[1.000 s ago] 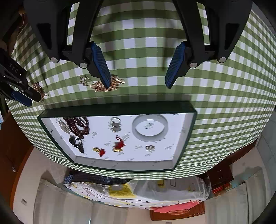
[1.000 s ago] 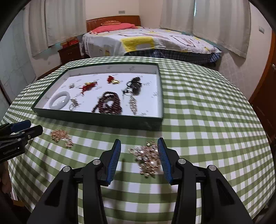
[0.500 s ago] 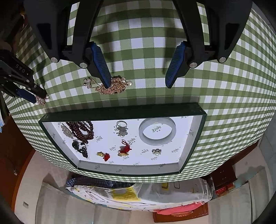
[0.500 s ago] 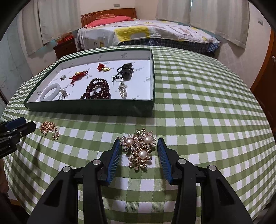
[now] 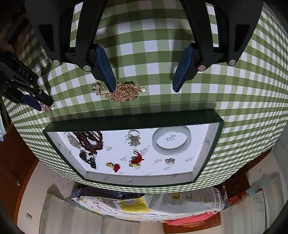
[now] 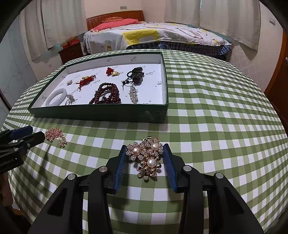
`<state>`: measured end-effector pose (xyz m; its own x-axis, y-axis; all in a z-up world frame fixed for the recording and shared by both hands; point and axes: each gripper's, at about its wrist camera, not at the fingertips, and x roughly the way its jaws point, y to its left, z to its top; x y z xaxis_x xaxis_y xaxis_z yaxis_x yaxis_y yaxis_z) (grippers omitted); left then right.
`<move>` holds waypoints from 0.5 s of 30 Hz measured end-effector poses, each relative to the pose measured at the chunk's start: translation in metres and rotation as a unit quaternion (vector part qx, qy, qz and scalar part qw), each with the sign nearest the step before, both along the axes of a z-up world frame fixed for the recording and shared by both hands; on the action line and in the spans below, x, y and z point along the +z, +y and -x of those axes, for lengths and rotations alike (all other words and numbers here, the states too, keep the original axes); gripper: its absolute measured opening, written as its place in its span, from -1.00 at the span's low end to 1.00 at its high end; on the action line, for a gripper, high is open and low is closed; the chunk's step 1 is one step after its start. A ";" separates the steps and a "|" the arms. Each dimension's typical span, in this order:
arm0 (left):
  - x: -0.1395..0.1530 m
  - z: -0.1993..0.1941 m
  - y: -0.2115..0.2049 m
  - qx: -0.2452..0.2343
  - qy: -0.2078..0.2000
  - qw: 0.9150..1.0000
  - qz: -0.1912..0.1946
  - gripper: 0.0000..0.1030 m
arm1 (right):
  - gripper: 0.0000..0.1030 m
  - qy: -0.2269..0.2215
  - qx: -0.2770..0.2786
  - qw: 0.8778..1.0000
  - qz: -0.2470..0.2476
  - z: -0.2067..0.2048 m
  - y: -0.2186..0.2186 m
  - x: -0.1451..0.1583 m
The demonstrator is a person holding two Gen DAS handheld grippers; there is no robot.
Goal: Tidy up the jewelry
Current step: 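Grasp the pearl cluster brooch with the right gripper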
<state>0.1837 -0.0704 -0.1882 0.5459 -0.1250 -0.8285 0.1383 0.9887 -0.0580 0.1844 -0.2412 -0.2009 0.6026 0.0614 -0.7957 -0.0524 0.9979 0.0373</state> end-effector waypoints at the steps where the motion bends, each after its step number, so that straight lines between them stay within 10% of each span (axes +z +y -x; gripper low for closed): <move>1: 0.000 0.000 -0.002 -0.002 0.000 1.000 0.000 0.23 | -0.22 -0.001 0.001 1.000 0.001 0.000 0.000 0.000; 15: -0.007 -0.011 -0.026 -0.022 0.011 1.000 0.012 0.21 | -0.22 -0.002 0.006 1.000 -0.001 0.003 -0.002 0.000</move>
<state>0.1943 -0.0963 -0.1947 0.5219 -0.1683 -0.8363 0.1798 0.9800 -0.0851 0.1814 -0.2435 -0.2010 0.6049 0.0696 -0.7933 -0.0644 0.9972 0.0384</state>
